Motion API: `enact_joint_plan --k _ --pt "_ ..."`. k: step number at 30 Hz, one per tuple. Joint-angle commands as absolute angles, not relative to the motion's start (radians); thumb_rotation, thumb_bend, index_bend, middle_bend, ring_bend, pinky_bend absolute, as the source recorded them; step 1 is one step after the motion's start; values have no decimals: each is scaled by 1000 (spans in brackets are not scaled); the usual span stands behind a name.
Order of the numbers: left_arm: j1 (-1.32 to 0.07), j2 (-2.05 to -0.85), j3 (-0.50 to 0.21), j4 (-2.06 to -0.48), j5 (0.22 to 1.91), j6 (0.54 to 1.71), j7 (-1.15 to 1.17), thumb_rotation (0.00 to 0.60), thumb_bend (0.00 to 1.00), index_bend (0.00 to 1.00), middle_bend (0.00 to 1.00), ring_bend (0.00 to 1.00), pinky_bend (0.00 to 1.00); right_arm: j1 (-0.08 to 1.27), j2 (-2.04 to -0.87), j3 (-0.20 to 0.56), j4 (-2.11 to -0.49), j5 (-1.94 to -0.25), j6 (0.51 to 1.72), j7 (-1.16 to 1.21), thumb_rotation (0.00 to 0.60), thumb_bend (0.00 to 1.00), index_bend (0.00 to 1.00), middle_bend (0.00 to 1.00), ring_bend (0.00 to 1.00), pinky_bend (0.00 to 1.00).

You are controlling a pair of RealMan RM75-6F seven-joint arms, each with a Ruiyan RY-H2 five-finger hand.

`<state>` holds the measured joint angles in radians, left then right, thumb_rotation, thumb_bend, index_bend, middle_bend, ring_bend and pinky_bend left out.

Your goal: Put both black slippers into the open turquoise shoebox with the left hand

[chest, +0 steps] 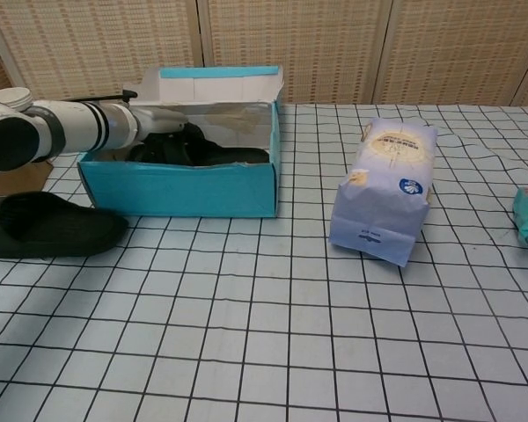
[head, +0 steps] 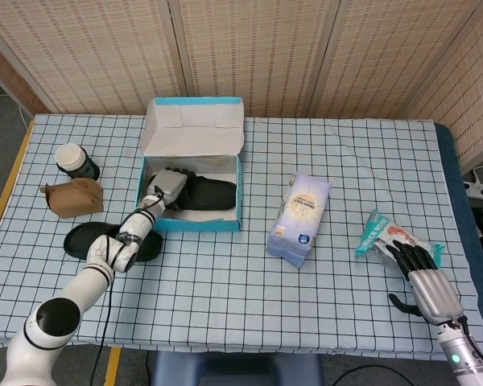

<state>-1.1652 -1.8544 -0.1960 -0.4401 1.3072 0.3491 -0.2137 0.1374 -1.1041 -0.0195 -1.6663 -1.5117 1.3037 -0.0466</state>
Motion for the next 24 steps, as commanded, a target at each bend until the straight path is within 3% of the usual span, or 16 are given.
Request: enact_joint_plan --k 1,13,19,24 --pt "-1150 -1813 -197 -508 1306 378 -208 600 405 2 22 35 373 137 -1104 -20 -1669 -1512 1305 -49 600 181 0 0 0 0" --pt "-1098 -1699 -230 -741 1287 520 -204 600 356 0 0 0 231 133 -1100 -28 -1680 -1525 1313 -52 600 180 0 0 0 0" --pt "-1045 -1636 -250 -846 1352 732 -300 600 365 0 0 0 74 135 -1097 -32 -1679 -1532 1311 -46 600 181 0 0 0 0" --pt "-980 -1508 -231 -1010 1414 835 -455 600 362 0 0 0 62 130 -1093 -34 -1684 -1547 1327 -43 600 180 0 0 0 0"
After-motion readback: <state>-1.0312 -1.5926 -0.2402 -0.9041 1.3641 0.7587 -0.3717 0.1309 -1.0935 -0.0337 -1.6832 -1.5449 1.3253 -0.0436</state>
